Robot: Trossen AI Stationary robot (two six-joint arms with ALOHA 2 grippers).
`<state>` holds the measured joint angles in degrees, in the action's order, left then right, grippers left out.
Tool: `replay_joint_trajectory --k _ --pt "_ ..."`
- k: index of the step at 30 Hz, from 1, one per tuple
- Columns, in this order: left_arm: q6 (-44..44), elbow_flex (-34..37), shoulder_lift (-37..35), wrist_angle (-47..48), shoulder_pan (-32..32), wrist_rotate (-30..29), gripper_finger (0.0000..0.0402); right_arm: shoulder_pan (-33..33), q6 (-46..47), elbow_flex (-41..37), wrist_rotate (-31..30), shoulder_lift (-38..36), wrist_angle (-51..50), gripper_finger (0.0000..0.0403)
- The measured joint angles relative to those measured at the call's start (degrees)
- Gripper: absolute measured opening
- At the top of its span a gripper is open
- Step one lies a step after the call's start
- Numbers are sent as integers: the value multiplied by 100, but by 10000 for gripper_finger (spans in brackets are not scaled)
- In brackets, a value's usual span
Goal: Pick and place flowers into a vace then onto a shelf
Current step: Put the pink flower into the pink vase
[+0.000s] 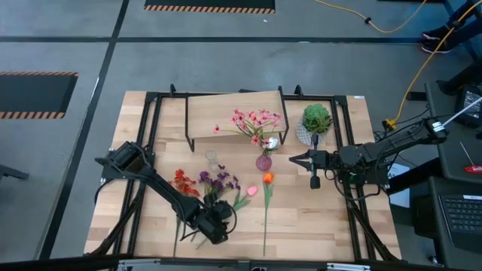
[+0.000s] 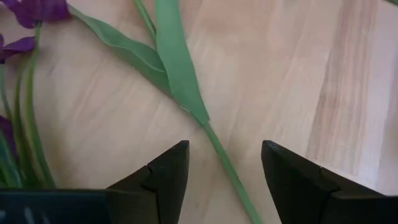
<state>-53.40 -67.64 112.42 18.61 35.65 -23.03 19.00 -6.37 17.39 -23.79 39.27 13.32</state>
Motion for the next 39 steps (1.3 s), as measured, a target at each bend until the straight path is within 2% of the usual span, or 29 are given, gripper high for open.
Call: replay_joint_trajectory --k 14,23,31,39 --pt "-136 -24 308 120 -43 -51 177 -2 0 0 0 0 -179 22" --pt "-734 -22 303 403 -67 157 94 0 2 0 0 0 -185 22" --pt "-575 2 202 435 -71 190 14 0 4 0 0 0 -185 22" --pt "-425 28 -45 477 -41 256 5 -2 4 0 0 0 -203 22"
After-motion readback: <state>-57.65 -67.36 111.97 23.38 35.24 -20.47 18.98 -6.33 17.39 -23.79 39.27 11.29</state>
